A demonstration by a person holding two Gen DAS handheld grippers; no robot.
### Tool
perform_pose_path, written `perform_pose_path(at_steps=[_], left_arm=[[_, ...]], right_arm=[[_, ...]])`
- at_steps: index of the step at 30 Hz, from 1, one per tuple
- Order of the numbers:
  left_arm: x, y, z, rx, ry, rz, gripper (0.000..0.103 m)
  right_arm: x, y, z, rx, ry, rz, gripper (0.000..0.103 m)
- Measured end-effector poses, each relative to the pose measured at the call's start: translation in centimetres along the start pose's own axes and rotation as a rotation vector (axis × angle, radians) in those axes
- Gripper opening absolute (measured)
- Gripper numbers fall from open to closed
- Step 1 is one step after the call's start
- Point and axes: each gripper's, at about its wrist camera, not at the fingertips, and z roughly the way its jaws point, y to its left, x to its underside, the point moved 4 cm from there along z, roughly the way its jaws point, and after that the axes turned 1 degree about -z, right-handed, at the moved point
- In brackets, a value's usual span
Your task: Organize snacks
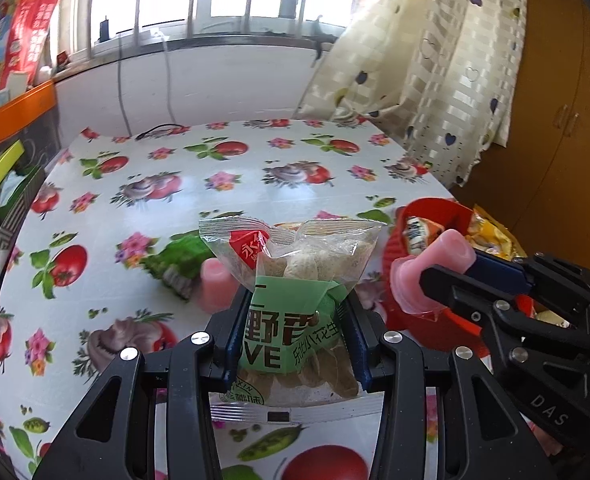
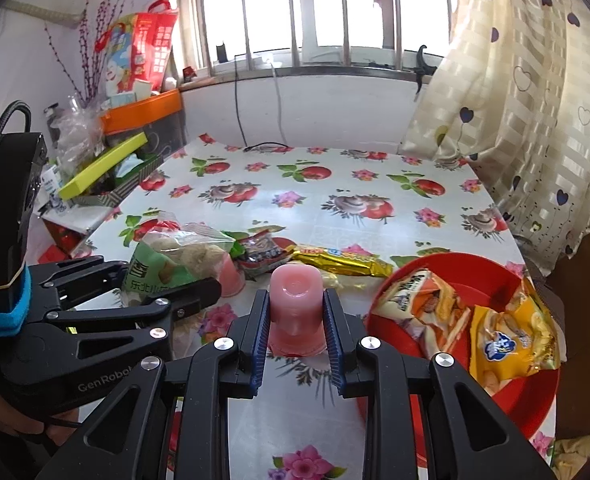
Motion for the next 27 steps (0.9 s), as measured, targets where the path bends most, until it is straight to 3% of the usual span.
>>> perform_pose_path(at_steps=[27], left_arm=[[-1.6,-9.4,2.6,0.152,0.014,0.112,0.044]], right_arm=[[2.8,-8.4,-4.1,0.142,-0.016,0.125,0.023]])
